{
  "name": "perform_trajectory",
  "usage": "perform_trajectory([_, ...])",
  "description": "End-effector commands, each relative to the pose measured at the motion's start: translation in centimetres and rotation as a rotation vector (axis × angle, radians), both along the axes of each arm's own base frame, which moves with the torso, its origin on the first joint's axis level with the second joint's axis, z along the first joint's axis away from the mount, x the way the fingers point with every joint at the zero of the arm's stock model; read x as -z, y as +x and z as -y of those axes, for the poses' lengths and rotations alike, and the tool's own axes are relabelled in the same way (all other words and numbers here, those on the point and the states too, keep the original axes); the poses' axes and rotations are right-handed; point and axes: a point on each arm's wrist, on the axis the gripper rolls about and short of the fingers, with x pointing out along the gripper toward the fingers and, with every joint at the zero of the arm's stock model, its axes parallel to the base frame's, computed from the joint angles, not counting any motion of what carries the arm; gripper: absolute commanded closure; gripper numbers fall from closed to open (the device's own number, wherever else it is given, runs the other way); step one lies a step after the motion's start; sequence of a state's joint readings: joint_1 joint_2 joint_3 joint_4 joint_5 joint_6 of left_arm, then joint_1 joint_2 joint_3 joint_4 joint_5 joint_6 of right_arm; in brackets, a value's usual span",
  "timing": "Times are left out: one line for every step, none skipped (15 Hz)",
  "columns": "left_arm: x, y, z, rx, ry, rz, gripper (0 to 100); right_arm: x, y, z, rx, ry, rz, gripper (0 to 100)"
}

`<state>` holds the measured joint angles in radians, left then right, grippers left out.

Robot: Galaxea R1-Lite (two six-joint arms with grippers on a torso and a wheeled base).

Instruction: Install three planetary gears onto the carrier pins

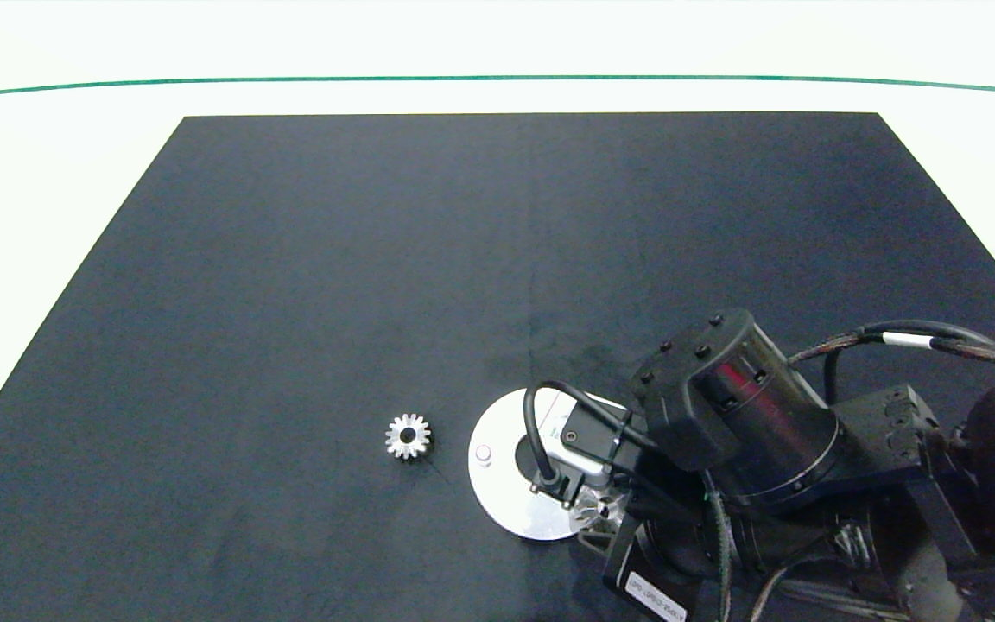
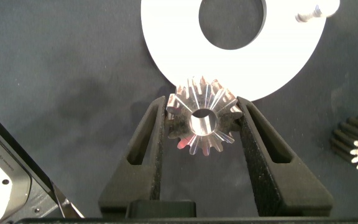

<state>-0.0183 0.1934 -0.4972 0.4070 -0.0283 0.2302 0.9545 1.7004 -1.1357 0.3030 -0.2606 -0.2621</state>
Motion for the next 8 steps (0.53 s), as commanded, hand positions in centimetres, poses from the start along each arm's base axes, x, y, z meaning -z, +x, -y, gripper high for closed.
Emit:
perform_trajectory([0.02,0.05,0.00,0.001,0.001,-0.006,0,0.43,0.32,-0.51,-0.001,-0.013,-0.007,93])
perform_trajectory([0.02,0.05,-0.01,0.003,0.001,-0.006,0,0.40,0.38,-0.60,-0.001,-0.012,-0.006,93])
perform_trajectory([0.02,0.05,-0.01,0.003,0.001,-0.006,0,0.31,0.49,-0.75,-0.001,-0.008,-0.003,93])
perform_trajectory([0.02,0.05,-0.01,0.003,0.001,-0.006,0,0.47,0.59,-0.88,0.000,-0.014,-0.006,93])
perform_trajectory([0.02,0.05,-0.01,0.003,0.001,-0.006,0,0.47,0.62,-0.93,0.000,-0.013,-0.005,93])
perform_trajectory([0.02,0.05,-0.01,0.003,0.001,-0.006,0,0.54,0.66,-0.98,0.000,-0.015,-0.007,93])
perform_trajectory([-0.01,0.08,0.00,0.003,0.001,-0.006,0,0.62,0.73,-1.01,0.001,-0.017,-0.007,93])
perform_trajectory([0.01,0.08,0.00,0.003,0.001,-0.007,0,0.71,0.73,-1.01,0.000,-0.020,-0.011,93])
